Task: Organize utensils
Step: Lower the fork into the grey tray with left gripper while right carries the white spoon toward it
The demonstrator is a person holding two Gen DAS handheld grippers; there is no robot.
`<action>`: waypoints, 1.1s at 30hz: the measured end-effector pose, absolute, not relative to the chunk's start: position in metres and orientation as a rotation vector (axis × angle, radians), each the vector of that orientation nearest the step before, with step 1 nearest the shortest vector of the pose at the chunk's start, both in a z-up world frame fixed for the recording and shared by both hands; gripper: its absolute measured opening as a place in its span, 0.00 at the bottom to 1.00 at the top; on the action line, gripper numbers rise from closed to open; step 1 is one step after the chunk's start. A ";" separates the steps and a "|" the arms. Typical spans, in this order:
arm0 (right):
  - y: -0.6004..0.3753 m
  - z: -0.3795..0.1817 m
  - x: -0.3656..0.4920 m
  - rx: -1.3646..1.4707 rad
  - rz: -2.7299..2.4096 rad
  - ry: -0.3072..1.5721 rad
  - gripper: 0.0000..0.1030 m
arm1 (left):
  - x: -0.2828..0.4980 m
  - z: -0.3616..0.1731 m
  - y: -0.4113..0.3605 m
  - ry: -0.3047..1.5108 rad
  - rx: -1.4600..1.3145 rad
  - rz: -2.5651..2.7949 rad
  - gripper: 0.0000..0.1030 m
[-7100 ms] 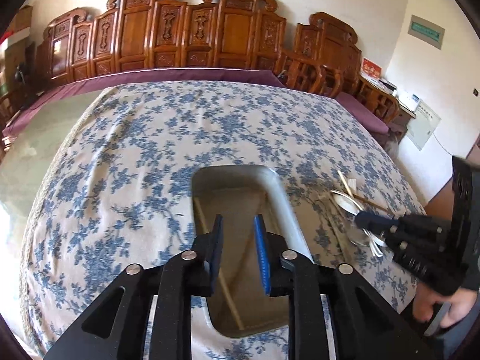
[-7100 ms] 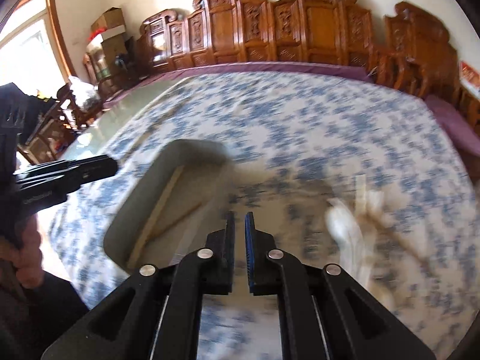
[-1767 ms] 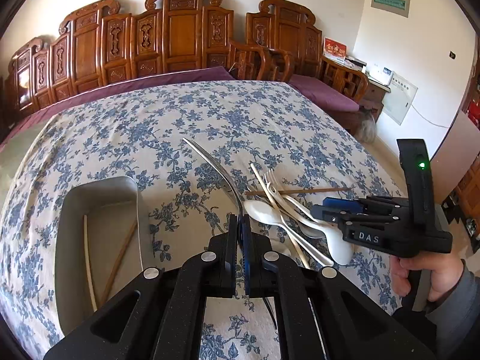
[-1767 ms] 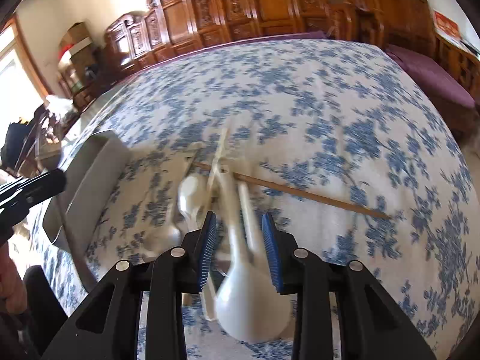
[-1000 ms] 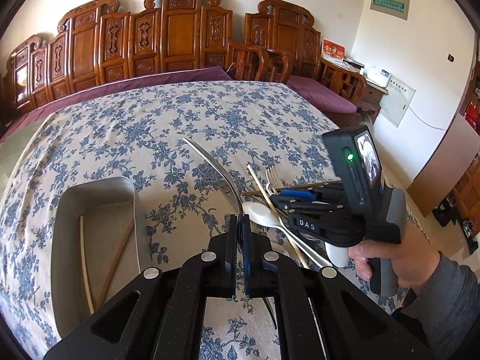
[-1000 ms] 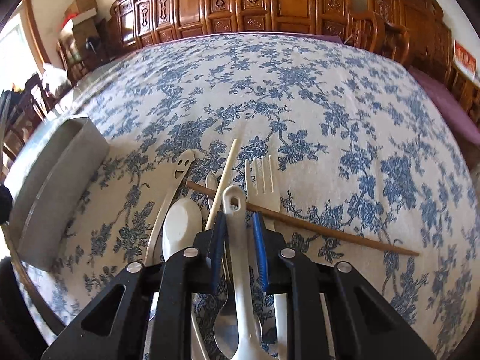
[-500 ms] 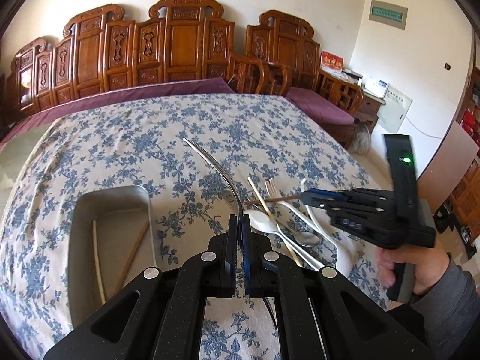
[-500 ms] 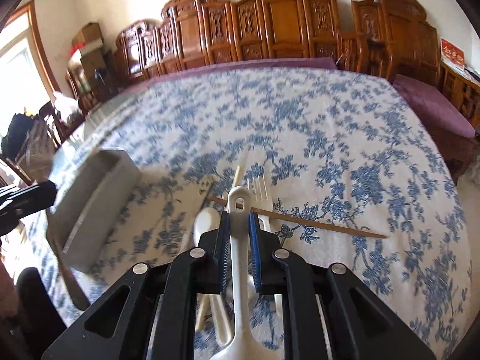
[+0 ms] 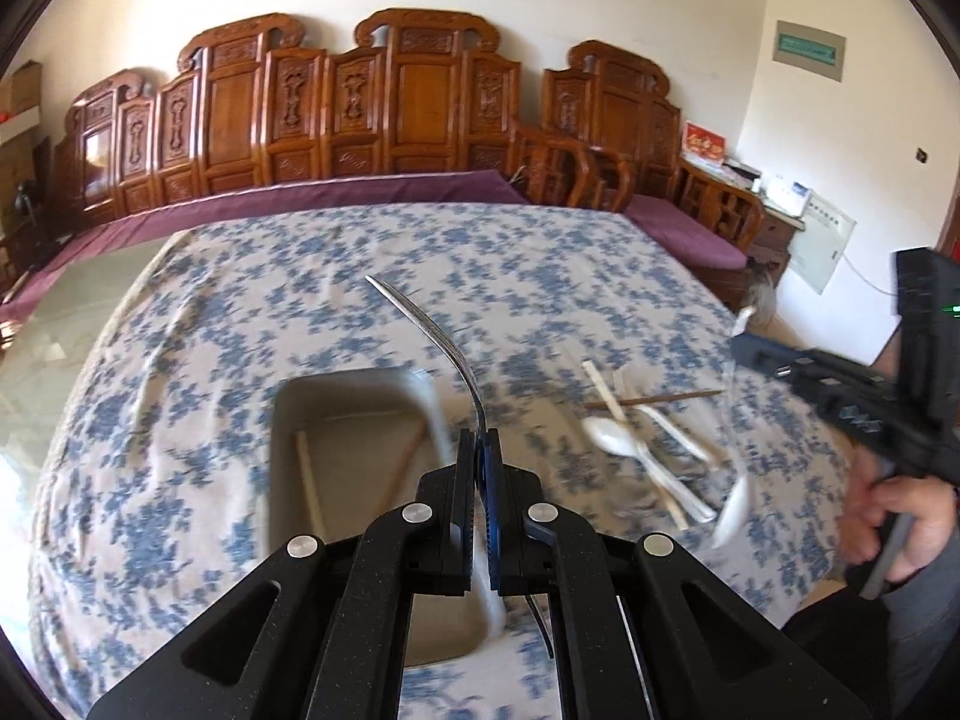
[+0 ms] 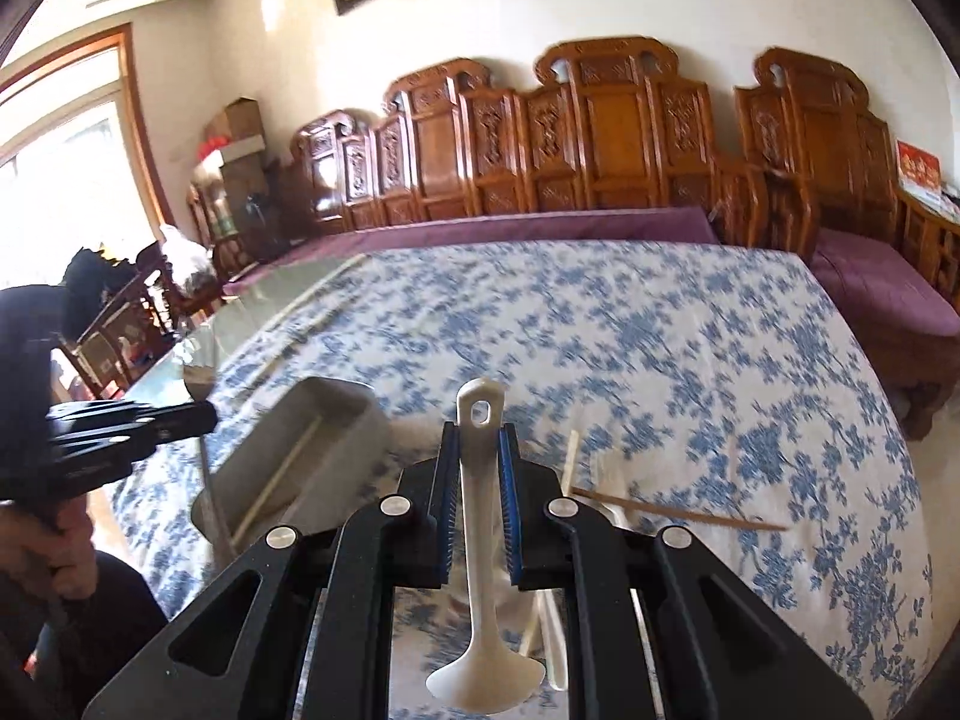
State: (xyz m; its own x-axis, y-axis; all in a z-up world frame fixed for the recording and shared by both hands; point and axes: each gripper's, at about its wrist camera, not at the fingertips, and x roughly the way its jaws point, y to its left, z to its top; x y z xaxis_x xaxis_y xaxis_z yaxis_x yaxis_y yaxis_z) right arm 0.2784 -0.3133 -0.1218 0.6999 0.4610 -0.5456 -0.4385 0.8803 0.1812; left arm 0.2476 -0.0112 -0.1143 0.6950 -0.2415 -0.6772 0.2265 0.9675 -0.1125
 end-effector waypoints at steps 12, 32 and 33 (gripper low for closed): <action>-0.288 -0.103 0.265 0.036 0.552 0.561 0.14 | 0.286 -0.149 0.031 0.855 0.020 -0.188 0.02; -0.257 -0.127 0.278 -0.007 0.562 0.641 0.14 | 0.323 -0.206 0.022 0.982 -0.009 -0.197 0.02; -0.256 -0.127 0.279 -0.009 0.560 0.645 0.14 | 0.323 -0.205 0.022 0.979 -0.010 -0.198 0.02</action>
